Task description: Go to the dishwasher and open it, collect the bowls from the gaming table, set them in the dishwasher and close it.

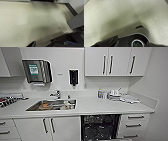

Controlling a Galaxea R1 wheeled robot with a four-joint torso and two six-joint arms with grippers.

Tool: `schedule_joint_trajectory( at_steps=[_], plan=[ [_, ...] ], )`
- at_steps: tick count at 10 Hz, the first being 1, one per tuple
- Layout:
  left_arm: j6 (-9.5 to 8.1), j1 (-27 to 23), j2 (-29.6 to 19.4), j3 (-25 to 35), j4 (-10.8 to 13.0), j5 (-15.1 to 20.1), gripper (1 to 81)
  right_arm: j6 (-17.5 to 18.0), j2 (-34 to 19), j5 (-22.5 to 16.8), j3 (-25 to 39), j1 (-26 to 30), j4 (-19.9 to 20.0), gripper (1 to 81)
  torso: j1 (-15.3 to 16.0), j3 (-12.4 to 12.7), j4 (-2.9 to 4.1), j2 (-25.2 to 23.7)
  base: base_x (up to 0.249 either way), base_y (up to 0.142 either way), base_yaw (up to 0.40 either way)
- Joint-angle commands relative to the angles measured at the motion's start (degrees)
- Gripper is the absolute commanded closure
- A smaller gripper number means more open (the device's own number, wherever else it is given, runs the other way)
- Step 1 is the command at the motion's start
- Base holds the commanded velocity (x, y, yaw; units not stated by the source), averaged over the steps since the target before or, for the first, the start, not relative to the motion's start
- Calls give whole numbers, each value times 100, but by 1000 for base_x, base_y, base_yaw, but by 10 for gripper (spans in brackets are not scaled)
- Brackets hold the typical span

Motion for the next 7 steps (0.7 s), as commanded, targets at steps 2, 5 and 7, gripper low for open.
schedule_joint_trajectory(
  at_steps=[2,5,7],
  plan=[
    [-48,381,1095,-1362,-105,162,10,-503,986,285,-1289,-162,-649,10,0,0,0,0,0,0,0],
    [-48,442,1702,-2170,-324,347,10,-512,1276,294,-1632,-268,-843,10,0,2,0,0,0,0,0],
    [-48,434,1736,-2179,-316,382,10,-503,1215,294,-1562,-268,-860,10,0,2,0,0,0,0,0]
  ],
)
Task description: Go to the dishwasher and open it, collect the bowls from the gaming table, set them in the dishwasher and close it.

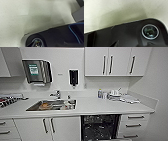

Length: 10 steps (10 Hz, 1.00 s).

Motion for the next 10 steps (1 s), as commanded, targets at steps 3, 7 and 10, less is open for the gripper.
schedule_joint_trajectory(
  at_steps=[3,7,10],
  plan=[
    [-13,-163,-27,-36,-79,276,10,-51,-178,-163,121,310,-263,10,0,0,0,0,0,0,0],
    [-13,-172,-18,-106,-88,311,10,-51,-161,-163,174,363,-324,10,-444,2,0,678,0,0,0],
    [-13,-172,43,-115,-97,337,10,-7,-126,-172,139,337,-263,10,-822,2,0,1262,0,0,0]
  ],
)
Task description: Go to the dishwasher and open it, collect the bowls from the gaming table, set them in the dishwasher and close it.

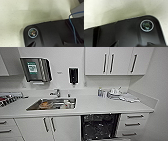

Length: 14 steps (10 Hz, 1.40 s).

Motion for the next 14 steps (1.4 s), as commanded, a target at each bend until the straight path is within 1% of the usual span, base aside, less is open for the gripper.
schedule_joint_trajectory(
  at_steps=[1,2,4,5,6,7,8,9,10,11,12,14],
  plan=[
    [-20,-244,-22,-28,-17,248,10,25,-27,-232,1,279,-9,10,-352,0,0,547,0,0,0],
    [-20,-244,49,-125,-17,257,10,43,-27,-232,1,288,-17,10,-486,0,0,752,0,0,0],
    [-20,-244,328,-588,-8,257,10,60,60,-249,1,210,0,10,-767,0,0,1192,0,0,0],
    [-20,-244,435,-732,-8,319,10,69,88,-232,-25,173,-9,10,-896,0,0,1393,0,0,0],
    [-20,-244,453,-732,-8,415,10,69,114,-232,-43,164,0,10,-1036,0,0,1611,0,0,0],
    [-55,-253,444,-740,-17,415,10,-45,158,-241,-87,156,498,10,-1174,-2,0,1823,0,0,0],
    [-117,-253,444,-732,-17,415,10,-458,184,-232,-228,182,1064,10,-1300,-2,0,2024,0,0,0],
    [-151,-253,444,-740,-17,415,10,-1279,228,-249,-341,209,1649,10,-1442,-2,0,2245,0,0,0],
    [-160,-261,461,-740,-25,415,10,-1627,246,-302,-360,235,1899,10,-1576,-2,0,2453,0,0,0],
    [-282,-270,496,-740,-78,415,10,-1706,160,-304,-352,235,1873,10,-1720,-2,0,2676,0,0,0],
    [-372,-270,540,-809,-122,415,10,-1706,79,-293,-229,279,1899,10,-1860,-5,0,2892,0,0,0],
    [-398,-270,673,-1083,-113,415,10,-1698,53,-320,-184,253,1934,10,-2129,-5,0,3312,0,0,0]
  ],
)
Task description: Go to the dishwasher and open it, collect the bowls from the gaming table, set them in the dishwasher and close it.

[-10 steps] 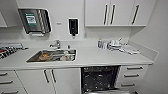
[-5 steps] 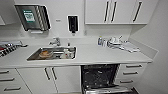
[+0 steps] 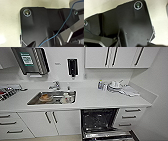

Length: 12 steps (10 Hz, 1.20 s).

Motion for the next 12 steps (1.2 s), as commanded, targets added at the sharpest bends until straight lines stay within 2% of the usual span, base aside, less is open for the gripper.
schedule_joint_trajectory(
  at_steps=[1,4,10,12],
  plan=[
    [-41,-107,33,-240,-25,311,10,26,-71,-341,33,134,126,10,-354,346,0,549,0,0,0],
    [-41,-116,41,-249,-25,311,10,-9,-62,-341,51,134,82,10,-699,717,0,1093,0,0,0],
    [-41,-125,59,-249,-25,311,10,-18,-62,-341,33,143,73,10,-1546,1641,0,2381,0,0,0],
    [-41,-116,59,-249,-25,311,10,-18,-62,-341,51,143,56,10,-1830,1836,0,2811,0,0,0]
  ],
)
